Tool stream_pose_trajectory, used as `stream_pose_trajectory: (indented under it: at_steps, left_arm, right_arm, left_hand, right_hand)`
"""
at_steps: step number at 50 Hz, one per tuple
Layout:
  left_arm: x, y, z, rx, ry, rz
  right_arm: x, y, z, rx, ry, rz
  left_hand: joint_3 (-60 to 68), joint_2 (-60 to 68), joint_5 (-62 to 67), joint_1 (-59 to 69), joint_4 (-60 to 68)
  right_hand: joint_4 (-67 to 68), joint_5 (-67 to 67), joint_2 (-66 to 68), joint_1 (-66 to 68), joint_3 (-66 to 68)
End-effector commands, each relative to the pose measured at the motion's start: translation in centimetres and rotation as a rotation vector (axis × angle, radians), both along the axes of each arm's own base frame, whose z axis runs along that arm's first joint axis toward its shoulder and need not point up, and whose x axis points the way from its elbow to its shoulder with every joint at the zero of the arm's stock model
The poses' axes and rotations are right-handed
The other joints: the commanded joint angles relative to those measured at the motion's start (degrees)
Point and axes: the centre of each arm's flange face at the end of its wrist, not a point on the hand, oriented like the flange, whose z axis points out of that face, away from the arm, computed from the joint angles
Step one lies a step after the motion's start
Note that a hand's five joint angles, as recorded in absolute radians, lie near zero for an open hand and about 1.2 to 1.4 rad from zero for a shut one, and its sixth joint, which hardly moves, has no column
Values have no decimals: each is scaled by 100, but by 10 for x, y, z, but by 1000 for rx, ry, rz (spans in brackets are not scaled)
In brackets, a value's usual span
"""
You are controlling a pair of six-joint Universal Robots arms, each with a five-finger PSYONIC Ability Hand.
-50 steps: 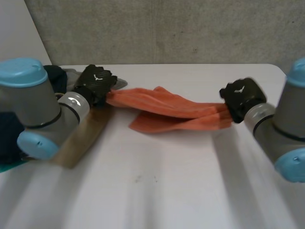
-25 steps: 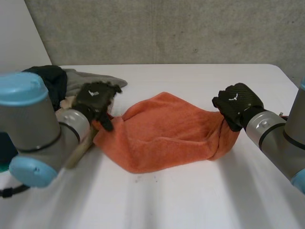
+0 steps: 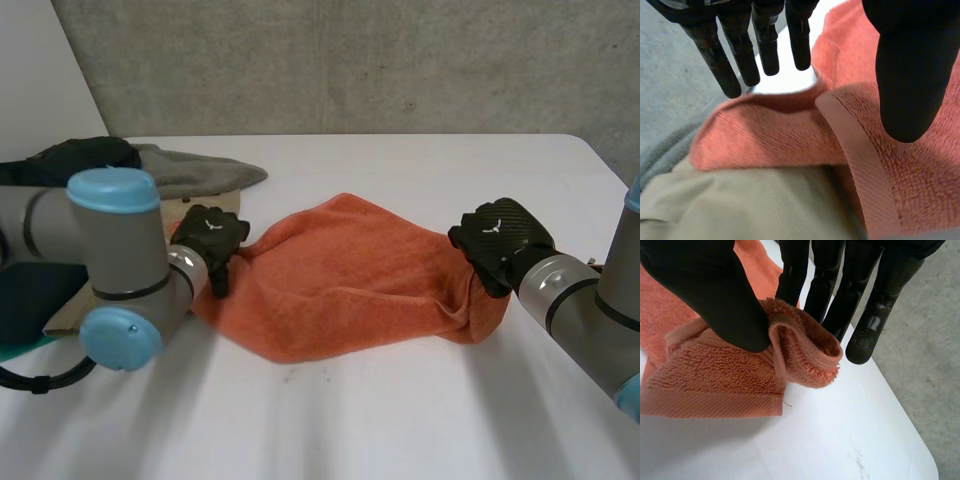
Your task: Fold the laundry.
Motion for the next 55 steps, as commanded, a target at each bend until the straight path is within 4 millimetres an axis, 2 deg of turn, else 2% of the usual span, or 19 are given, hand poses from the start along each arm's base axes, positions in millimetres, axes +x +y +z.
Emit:
stream_pose_trajectory:
  at_steps: [1, 7, 12, 15, 18, 19, 22, 26, 31, 34, 35, 36, 37, 40, 41, 45, 48, 52, 55]
  left_arm:
    - [-1, 20, 28, -12, 48, -16]
    - [-12, 37, 17, 26, 15, -66]
    - [-13, 32, -12, 73, -56, -71]
    - [-15, 27, -19, 66, -93, -79]
    - [-15, 19, -22, 45, -124, -86]
    - [-14, 16, -21, 32, -128, -89]
    - [-16, 10, -20, 12, -120, -89]
    - [-24, -4, -5, -81, -80, -82]
    - [-32, -18, 22, -219, -14, -72]
    - [-35, -14, 38, -256, 10, -78]
    - [-34, -8, 62, -297, 35, -76]
    - [-32, -3, 74, -317, 50, -74]
    - [-27, 7, 94, -343, 81, -67]
    - [-19, 23, 117, -363, 132, -61]
    - [-12, 33, 133, -383, 172, -53]
    - [2, 52, 164, -422, 252, -42]
    - [8, 56, 170, -418, 258, -32]
    - [13, 56, 166, -377, 237, -19]
    - [12, 50, 157, -351, 223, -17]
  right_arm:
    - [-4, -2, -1, 4, 1, -11]
    - [-4, 0, -4, 15, 5, -11]
    - [-6, 0, -6, 23, 7, -16]
    - [-11, -3, -7, 29, 8, -31]
    - [-13, -5, -7, 28, 9, -38]
    - [-14, -6, -7, 26, 10, -42]
    - [-16, -9, -5, 20, 8, -50]
    - [-17, -14, -1, -4, 16, -51]
    - [-16, -24, 12, -83, 63, -47]
    - [-17, -30, 21, -119, 66, -53]
    - [-20, -35, 33, -154, 62, -62]
    - [-21, -35, 39, -168, 61, -67]
    - [-22, -35, 56, -216, 52, -71]
    - [-28, -30, 91, -313, 42, -83]
    - [-36, -28, 111, -360, 44, -100]
    - [-56, -26, 150, -445, 67, -135]
    - [-58, -22, 159, -437, 89, -93]
    - [-57, -17, 164, -395, 109, -20]
    - [-60, -31, 148, -331, 119, 0]
  left_hand:
    - [377, 374, 365, 420, 394]
    - [360, 357, 348, 403, 377]
    - [360, 357, 348, 403, 377]
    - [477, 474, 465, 520, 494]
    - [2120, 2117, 2108, 2163, 2137]
    - [3375, 3372, 3363, 3418, 3392]
    - [5433, 5430, 5421, 5476, 5450]
    - [5657, 5653, 5645, 5700, 5674]
    - [5657, 5653, 5645, 5700, 5674]
    - [5657, 5653, 5645, 5700, 5674]
    - [5657, 5653, 5645, 5700, 5674]
    - [5657, 5653, 5645, 5700, 5674]
    - [5657, 5653, 5645, 5700, 5674]
    - [5657, 5653, 5645, 5700, 5674]
    - [5657, 5653, 5645, 5700, 5674]
    - [5657, 5653, 5645, 5700, 5674]
    - [5657, 5653, 5645, 5700, 5674]
    - [5657, 5653, 5645, 5700, 5674]
    - [5657, 5653, 5645, 5700, 5674]
  right_hand:
    - [1212, 1351, 1273, 2443, 1264]
    - [1212, 1351, 1273, 2443, 1264]
    - [1212, 1351, 1273, 2443, 1264]
    - [1212, 1351, 1273, 2443, 1264]
    - [1212, 1351, 1273, 2443, 1264]
    - [1212, 1351, 1273, 2443, 1264]
    - [1212, 1351, 1273, 2443, 1264]
    - [1212, 1351, 1273, 2443, 1264]
    - [1212, 1351, 1273, 2443, 1264]
    - [1212, 1351, 1273, 2443, 1264]
    - [1212, 1351, 1273, 2443, 1264]
    - [1212, 1351, 1273, 2443, 1264]
    - [1212, 1351, 1273, 2443, 1264]
    - [1212, 1351, 1273, 2443, 1264]
    - [1212, 1351, 1273, 2443, 1264]
    - [1212, 1351, 1273, 2443, 1264]
    - [1212, 1351, 1273, 2443, 1264]
    - [1212, 1351, 1273, 2443, 1264]
    - [1212, 1351, 1273, 2443, 1264]
